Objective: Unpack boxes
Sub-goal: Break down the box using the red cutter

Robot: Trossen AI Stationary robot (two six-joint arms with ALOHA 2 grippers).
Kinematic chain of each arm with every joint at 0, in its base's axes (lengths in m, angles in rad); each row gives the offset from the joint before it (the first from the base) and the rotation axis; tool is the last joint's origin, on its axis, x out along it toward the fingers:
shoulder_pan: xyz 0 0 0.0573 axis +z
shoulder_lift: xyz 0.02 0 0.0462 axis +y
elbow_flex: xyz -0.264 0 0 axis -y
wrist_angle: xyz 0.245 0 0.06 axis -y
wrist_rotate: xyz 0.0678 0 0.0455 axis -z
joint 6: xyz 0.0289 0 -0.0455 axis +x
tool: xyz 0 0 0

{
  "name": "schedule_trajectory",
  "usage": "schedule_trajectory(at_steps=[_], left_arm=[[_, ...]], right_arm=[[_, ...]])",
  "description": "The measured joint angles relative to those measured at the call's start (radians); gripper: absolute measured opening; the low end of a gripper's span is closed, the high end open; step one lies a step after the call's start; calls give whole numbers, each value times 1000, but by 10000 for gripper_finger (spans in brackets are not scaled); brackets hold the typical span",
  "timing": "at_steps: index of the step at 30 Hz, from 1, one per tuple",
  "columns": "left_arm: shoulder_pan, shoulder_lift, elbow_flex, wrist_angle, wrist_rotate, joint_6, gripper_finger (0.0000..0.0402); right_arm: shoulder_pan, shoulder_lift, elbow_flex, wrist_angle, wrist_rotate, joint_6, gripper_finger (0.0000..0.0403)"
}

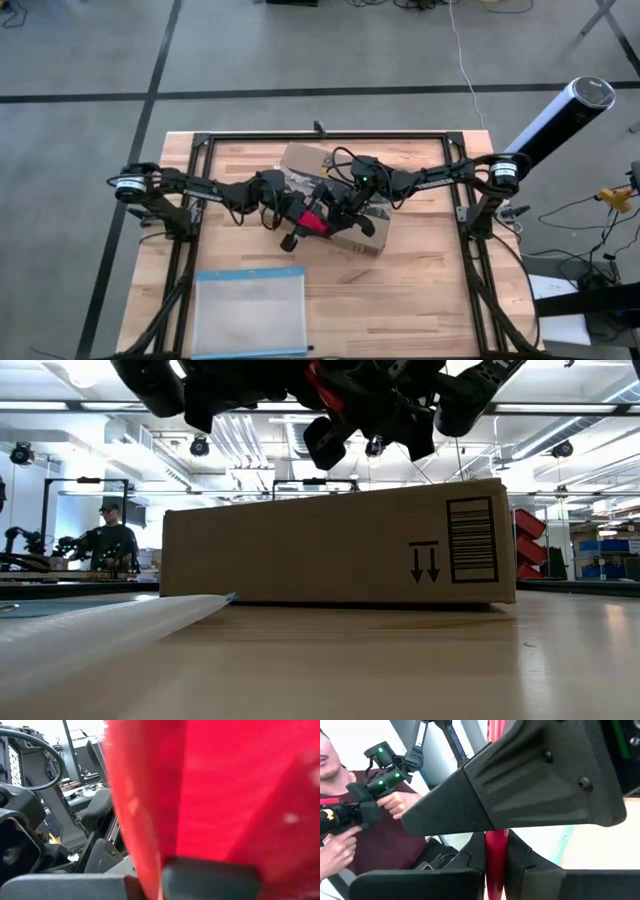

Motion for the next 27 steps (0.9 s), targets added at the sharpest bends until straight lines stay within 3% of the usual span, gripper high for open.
schedule_trajectory(at_steps=[7, 13, 16, 19, 24, 27], left_arm=[[-1, -3, -2, -15, -54, -9, 85], [0, -11, -4, -59, -171, -38, 85], [-2, -47, -5, -158, -293, -46, 81], [0, -69, -8, -211, -379, -70, 22], [0, -106, -10, -236, -542, -141, 19], [1, -109, -9, -239, -603, -158, 19]], right_arm=[[-8, 0, 0, -8, -7, 16, 14], [-46, -2, -2, -37, -20, 77, 81], [-83, -16, -3, -104, 8, 31, 119], [-101, -35, -3, -203, 118, -80, 141], [-100, -62, -3, -317, 413, -276, 159], [-91, -62, -2, -318, 482, -324, 161]])
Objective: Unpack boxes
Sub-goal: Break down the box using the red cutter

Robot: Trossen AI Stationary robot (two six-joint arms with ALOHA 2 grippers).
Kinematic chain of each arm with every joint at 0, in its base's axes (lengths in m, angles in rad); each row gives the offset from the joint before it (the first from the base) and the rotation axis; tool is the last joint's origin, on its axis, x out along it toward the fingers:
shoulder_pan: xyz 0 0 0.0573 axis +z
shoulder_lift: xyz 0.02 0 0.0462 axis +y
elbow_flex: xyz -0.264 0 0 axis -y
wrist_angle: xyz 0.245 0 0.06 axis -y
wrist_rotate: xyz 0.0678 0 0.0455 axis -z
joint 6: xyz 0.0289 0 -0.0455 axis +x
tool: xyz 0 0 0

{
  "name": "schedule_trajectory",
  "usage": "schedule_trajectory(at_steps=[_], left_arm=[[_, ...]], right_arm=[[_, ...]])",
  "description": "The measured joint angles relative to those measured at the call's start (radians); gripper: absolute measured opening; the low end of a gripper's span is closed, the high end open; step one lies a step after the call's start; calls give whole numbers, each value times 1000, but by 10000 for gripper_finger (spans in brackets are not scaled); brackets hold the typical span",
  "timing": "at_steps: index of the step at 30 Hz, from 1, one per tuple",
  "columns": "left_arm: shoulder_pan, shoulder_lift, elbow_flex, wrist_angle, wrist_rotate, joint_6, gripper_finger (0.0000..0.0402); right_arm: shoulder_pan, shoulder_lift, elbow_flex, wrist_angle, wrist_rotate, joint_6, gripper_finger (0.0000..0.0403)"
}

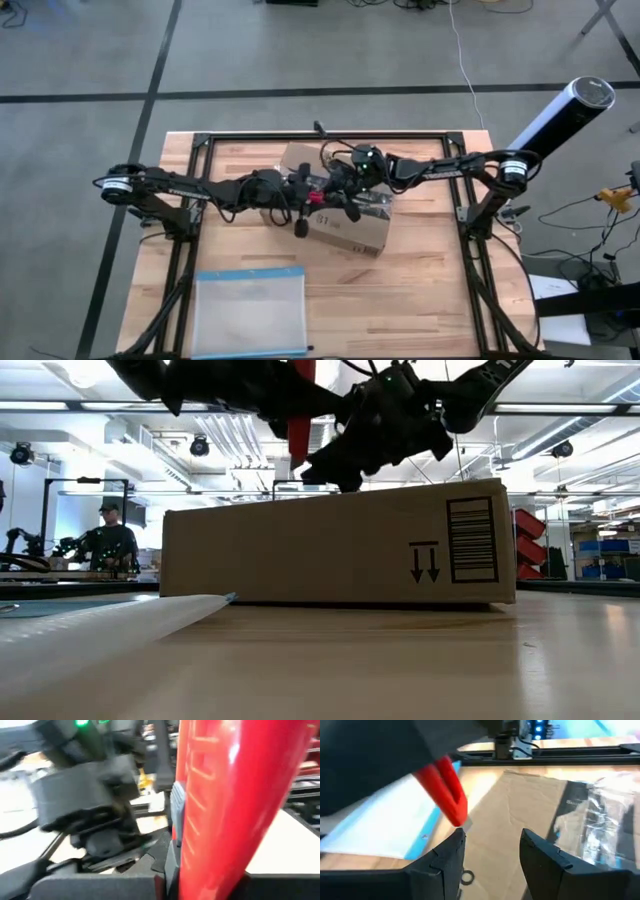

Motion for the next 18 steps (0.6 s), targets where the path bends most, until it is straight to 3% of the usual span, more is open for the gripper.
schedule_trajectory(at_steps=[9, 18], left_arm=[[4, -1, 0, 18, -82, -30, 19], [5, -1, 0, 24, -81, -34, 19]], right_arm=[[25, 0, 0, 58, 0, -4, 151], [35, 0, 0, 130, 5, 27, 143]])
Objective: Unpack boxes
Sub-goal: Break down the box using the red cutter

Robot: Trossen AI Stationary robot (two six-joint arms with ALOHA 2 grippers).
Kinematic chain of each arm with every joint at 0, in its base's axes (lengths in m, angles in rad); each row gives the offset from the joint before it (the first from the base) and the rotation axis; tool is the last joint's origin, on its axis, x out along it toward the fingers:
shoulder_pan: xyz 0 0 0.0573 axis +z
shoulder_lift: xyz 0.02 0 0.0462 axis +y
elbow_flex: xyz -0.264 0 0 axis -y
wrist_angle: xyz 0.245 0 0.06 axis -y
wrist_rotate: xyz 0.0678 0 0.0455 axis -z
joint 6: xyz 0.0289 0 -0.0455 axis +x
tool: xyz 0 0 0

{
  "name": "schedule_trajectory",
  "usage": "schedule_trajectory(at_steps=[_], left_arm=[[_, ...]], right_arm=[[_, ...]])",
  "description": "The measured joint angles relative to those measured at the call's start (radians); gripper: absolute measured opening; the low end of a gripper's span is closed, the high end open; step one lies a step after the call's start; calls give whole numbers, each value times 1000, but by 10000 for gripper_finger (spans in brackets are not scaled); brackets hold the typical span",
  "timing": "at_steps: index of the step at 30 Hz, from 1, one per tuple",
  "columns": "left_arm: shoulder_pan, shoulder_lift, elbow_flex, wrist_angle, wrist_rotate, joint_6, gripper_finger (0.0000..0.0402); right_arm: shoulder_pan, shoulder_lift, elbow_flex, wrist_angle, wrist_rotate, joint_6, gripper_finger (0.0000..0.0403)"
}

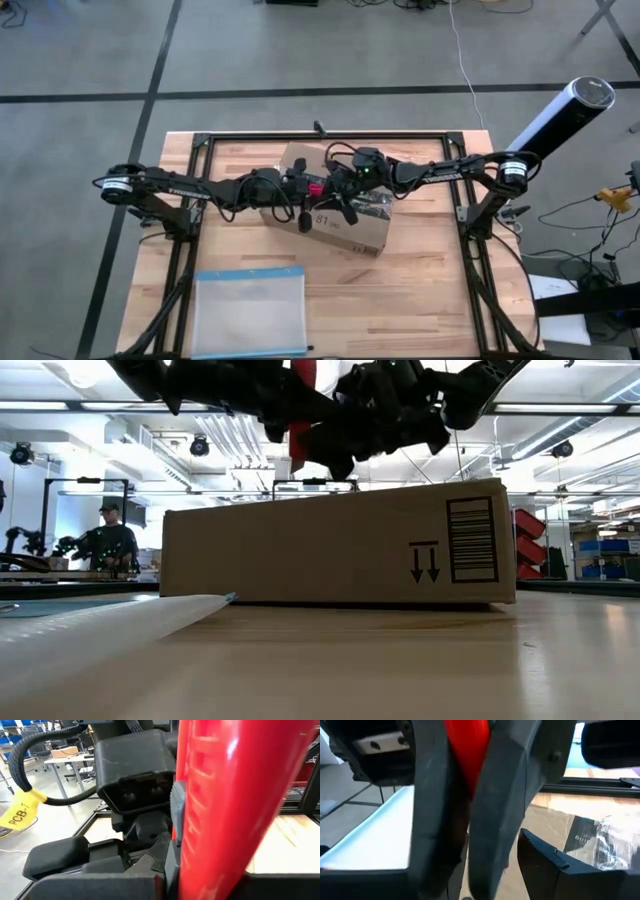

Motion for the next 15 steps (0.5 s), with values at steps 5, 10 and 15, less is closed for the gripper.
schedule_trajectory(at_steps=[5, 10, 15], left_arm=[[0, 0, 0, 0, -1, -7, 19], [2, -1, 0, 4, -9, -36, 19], [1, -2, 0, 3, 1, -39, 19]], right_arm=[[0, 0, 0, 12, 2, -7, 98], [3, 1, 0, 17, 11, -41, 18], [8, 1, 0, 23, 19, -33, 16]])
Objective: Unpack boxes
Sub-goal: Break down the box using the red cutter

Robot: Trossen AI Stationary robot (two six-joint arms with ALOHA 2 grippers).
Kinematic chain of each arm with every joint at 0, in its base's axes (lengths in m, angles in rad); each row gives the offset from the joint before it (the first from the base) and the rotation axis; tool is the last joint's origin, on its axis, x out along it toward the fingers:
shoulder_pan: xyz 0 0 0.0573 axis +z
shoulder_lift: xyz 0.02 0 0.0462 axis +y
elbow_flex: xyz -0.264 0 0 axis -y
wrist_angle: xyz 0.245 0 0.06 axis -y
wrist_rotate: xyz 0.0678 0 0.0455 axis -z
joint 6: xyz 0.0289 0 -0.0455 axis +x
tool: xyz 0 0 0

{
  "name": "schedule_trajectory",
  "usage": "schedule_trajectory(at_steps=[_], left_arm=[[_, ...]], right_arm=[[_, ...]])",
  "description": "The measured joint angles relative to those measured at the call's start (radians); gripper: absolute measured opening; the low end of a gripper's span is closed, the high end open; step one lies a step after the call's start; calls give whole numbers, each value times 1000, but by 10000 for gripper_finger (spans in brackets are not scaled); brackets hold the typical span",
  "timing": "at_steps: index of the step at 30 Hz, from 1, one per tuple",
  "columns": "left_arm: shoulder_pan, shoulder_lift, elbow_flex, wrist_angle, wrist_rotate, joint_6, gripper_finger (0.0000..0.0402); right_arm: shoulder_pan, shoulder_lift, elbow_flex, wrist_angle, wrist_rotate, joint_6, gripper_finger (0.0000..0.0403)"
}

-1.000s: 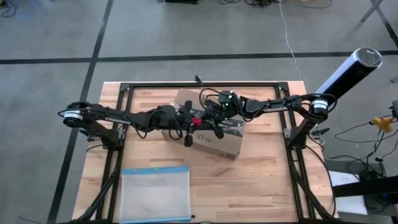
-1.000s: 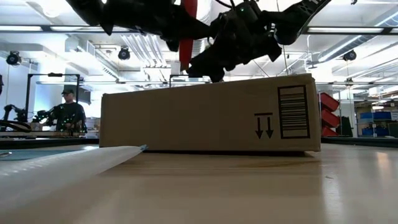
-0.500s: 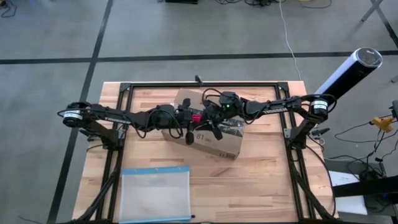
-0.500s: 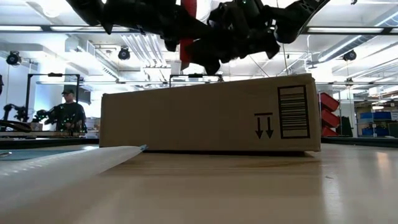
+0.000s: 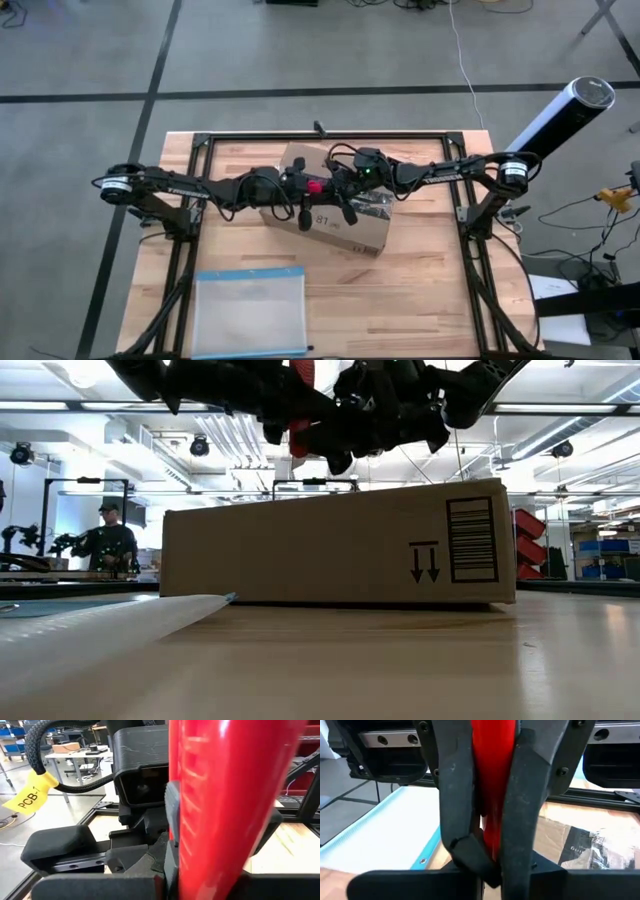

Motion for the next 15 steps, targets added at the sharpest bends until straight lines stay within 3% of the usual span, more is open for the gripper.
schedule_trajectory(at_steps=[3, 6, 15], left_arm=[[0, 0, 0, -3, -3, 9, 29], [1, -4, 0, -21, -33, 31, 65], [2, -30, 3, -110, -227, 21, 125]], right_arm=[[3, 0, 0, -1, 22, 6, 16], [4, 1, 0, -11, 54, 34, 12], [7, 2, 0, -51, 292, 17, 12]])
